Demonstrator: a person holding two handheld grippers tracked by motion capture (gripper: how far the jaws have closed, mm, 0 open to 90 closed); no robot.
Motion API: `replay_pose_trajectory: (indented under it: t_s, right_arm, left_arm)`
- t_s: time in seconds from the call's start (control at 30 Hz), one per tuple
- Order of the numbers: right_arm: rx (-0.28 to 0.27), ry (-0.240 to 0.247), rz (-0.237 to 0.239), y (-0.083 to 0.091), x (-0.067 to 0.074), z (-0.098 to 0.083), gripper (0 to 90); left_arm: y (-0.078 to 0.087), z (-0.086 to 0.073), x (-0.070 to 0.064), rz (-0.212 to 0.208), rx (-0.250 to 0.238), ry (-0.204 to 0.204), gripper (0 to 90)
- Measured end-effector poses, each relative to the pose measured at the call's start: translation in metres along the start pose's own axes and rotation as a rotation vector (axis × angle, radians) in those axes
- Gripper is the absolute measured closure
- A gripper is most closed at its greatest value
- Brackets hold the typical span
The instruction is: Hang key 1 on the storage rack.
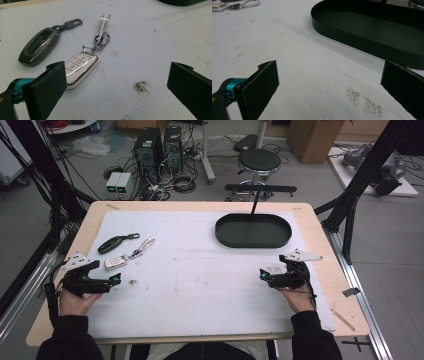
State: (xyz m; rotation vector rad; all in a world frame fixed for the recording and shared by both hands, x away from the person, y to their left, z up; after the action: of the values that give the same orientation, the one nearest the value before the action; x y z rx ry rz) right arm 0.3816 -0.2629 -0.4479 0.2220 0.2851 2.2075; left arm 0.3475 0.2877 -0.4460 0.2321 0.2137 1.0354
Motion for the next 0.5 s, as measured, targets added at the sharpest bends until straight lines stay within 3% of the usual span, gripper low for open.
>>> replay_pose_trajectory:
  t_s: [0.37,0.5]
  right_arm:
    - [0.008,-0.018,-0.007,-0.001,-0.001,-0.002,0.8]
    - [0.001,-0.023,-0.009,-0.001,-0.001,-0.001,0.8]
  left_arm:
    - [-0.005,0.010,0.002,-0.004,-0.002,-0.003,3.1]
    - [-0.009,0.017,0.002,-0.014,0.013,-0.024,3.1]
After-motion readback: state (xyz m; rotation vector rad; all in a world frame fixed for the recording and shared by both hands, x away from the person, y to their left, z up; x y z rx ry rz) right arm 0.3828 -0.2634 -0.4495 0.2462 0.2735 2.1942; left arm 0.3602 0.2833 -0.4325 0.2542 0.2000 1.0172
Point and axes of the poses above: each handheld gripper's, and its own axes: y roughly backward along the jaws, z roughly out of its top, x roughly to its left, the point moved 6 cm from there along -y, roughly forward along the jaws, and after that the axes turned 13 degrees about -x, right-handed, at the moved point
